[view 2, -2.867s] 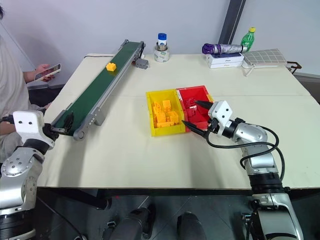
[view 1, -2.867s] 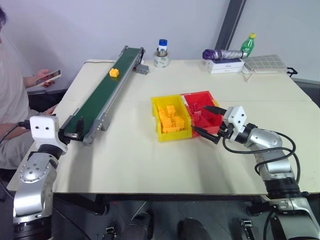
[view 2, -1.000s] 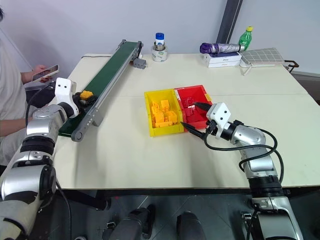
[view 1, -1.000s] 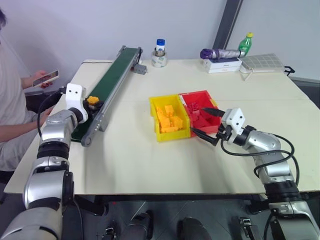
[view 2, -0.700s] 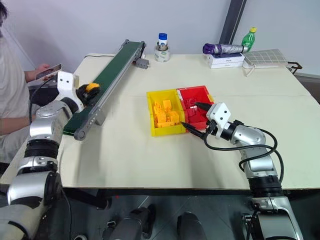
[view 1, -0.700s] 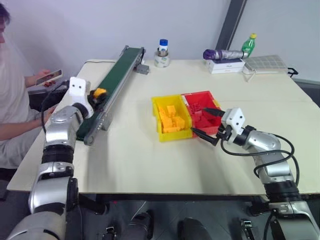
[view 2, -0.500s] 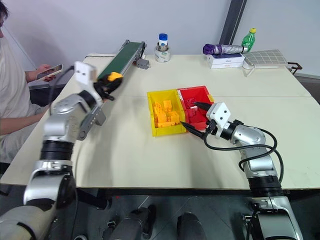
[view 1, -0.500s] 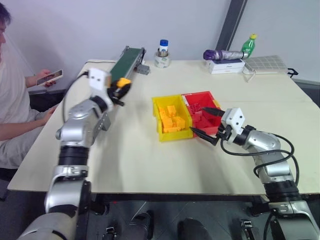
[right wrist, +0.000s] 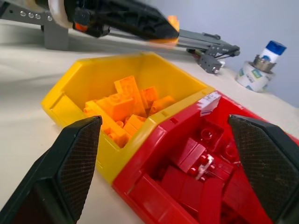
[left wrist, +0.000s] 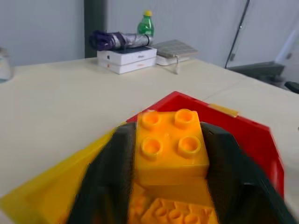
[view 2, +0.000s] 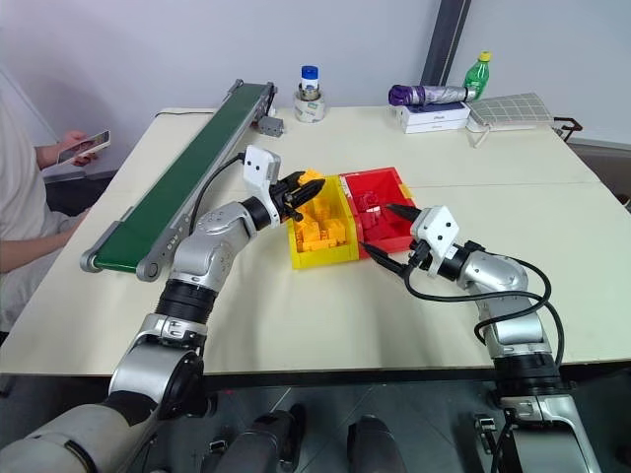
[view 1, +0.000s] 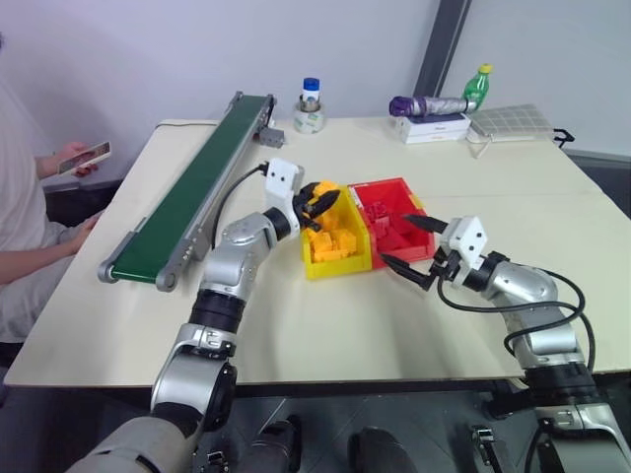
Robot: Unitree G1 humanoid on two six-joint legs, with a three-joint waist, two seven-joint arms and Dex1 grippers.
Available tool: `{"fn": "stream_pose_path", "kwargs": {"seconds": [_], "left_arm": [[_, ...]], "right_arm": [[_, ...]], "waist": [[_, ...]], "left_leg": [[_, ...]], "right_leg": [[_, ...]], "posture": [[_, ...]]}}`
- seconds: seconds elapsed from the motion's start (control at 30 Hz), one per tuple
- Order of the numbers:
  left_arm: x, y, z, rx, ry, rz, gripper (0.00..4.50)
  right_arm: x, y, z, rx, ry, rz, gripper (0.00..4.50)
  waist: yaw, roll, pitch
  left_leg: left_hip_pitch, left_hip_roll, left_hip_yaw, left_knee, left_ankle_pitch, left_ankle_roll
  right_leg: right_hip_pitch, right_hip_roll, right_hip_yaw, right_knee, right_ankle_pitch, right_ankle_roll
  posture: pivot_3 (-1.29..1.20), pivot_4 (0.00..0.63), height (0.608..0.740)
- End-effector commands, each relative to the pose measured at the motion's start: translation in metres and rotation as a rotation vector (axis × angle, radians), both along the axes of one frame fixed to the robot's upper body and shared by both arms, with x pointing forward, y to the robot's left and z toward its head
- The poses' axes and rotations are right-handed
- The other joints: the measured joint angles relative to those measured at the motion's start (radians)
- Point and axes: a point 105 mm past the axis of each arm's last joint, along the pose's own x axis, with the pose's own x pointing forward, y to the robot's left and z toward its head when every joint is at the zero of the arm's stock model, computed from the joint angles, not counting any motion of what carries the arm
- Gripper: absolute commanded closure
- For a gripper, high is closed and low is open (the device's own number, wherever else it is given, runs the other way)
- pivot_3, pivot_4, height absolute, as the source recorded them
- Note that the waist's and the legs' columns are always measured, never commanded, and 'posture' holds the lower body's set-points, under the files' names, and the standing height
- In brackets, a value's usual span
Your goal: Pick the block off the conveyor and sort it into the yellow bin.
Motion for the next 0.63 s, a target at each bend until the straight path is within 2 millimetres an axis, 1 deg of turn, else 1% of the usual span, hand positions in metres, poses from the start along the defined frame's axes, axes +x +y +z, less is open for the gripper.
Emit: {"fn": "stream_pose_path", "kwargs": {"seconds": [0.03,0.07,0.1,0.17,0.23,0.3,0.33,0.37,0.4,0.43,0.47,0.5,0.6,0.63], "left_arm": [[-0.003,0.019,0.025,-0.004,-0.126,0.056,0.51],[-0.006,0.022,0.029,-0.002,-0.151,0.057,0.07],[-0.01,0.023,0.03,-0.01,-0.156,0.04,0.07],[-0.026,0.029,0.038,-0.047,-0.163,-0.025,0.07],[-0.042,0.037,0.041,-0.044,-0.18,-0.065,0.07],[-0.064,0.067,0.037,0.007,-0.193,-0.06,0.07],[-0.072,0.081,0.034,0.032,-0.18,-0.044,0.07],[-0.077,0.089,0.032,0.048,-0.168,-0.034,0.07],[-0.084,0.105,0.029,0.082,-0.158,-0.008,0.07],[-0.088,0.114,0.028,0.107,-0.152,0.007,0.07],[-0.093,0.127,0.026,0.132,-0.142,0.028,0.07],[-0.097,0.135,0.026,0.149,-0.133,0.04,0.07],[-0.108,0.178,0.022,0.18,-0.087,0.137,0.07],[-0.112,0.187,0.022,0.187,-0.09,0.16,0.07]], "right_arm": [[-0.004,-0.004,0.015,-0.001,-0.057,-0.008,0.0],[-0.004,-0.004,0.014,-0.001,-0.056,-0.008,0.0],[-0.004,-0.004,0.014,-0.001,-0.056,-0.009,0.0],[-0.003,-0.002,0.015,0.002,-0.056,-0.004,0.0],[-0.002,-0.002,0.015,0.001,-0.055,-0.003,0.0],[0.0,-0.001,0.015,-0.004,-0.054,0.008,0.0],[0.0,-0.001,0.015,-0.004,-0.054,0.01,0.0],[0.001,-0.001,0.016,-0.004,-0.054,0.011,0.0],[0.001,-0.001,0.016,-0.005,-0.053,0.014,0.0],[0.001,-0.002,0.016,-0.006,-0.053,0.016,0.0],[0.002,-0.002,0.016,-0.009,-0.052,0.02,0.0],[0.002,-0.003,0.016,-0.01,-0.051,0.021,0.0],[0.004,-0.003,0.016,-0.02,-0.046,0.032,0.0],[0.005,-0.002,0.016,-0.02,-0.047,0.034,0.0]], "waist": [[0.0,0.0,0.0],[0.0,0.0,0.0],[0.0,0.0,0.0],[0.001,0.0,0.0],[0.001,0.0,0.0],[-0.006,0.0,0.0],[-0.009,0.001,0.0],[-0.009,0.001,0.0],[-0.006,0.001,0.0],[-0.004,0.001,0.0],[-0.001,0.001,0.0],[0.003,0.001,0.0],[0.005,0.001,0.0],[0.005,0.001,0.0]], "left_leg": [[0.0,0.0,0.0,0.0,0.0,0.0],[0.0,0.0,0.0,0.0,0.0,0.0],[0.0,0.0,0.0,0.0,0.0,0.0],[0.0,0.0,0.0,0.0,0.0,0.0],[0.0,0.0,0.0,0.0,0.0,0.0],[0.0,0.0,0.0,0.0,0.0,0.0],[0.0,0.0,0.001,-0.001,0.0,0.0],[0.001,0.0,0.001,-0.002,0.0,0.0],[0.001,0.001,0.001,-0.002,0.0,0.0],[0.001,0.002,0.0,-0.002,-0.001,-0.002],[0.001,0.002,0.0,-0.002,-0.001,-0.002],[0.001,0.002,0.0,-0.002,-0.001,-0.002],[0.001,0.001,0.0,-0.002,-0.002,-0.002],[0.001,0.001,0.0,-0.002,-0.002,-0.002]], "right_leg": [[0.0,0.0,0.0,0.0,0.0,0.0],[0.0,0.0,0.0,0.0,0.0,0.0],[0.0,0.0,0.0,0.0,0.0,0.0],[0.0,0.0,0.0,0.0,0.0,0.0],[0.0,0.0,0.0,0.0,0.0,0.0],[0.0,0.0,0.0,0.0,0.0,0.0],[-0.001,0.0,0.001,0.0,0.0,0.0],[-0.001,0.0,0.002,0.0,0.0,-0.001],[-0.001,0.001,0.002,0.0,0.0,-0.001],[-0.001,0.001,0.001,0.0,-0.001,-0.001],[-0.001,0.001,0.001,0.0,-0.002,-0.004],[-0.001,0.001,0.001,0.0,-0.002,-0.005],[-0.002,0.001,0.001,-0.002,-0.003,-0.006],[-0.002,0.0,0.002,-0.002,-0.003,-0.006]], "posture": [[0.0,0.15,0.74],[0.0,0.15,0.74],[0.0,0.15,0.74],[0.0,0.15,0.74],[0.0,0.15,0.74],[0.0,0.15,0.74],[0.0,0.15,0.74],[0.0,0.15,0.74],[0.0,0.15,0.74],[0.0,0.15,0.74],[0.0,0.15,0.74],[0.0,0.15,0.74],[0.0,0.15,0.74],[0.0,0.15,0.74]]}}
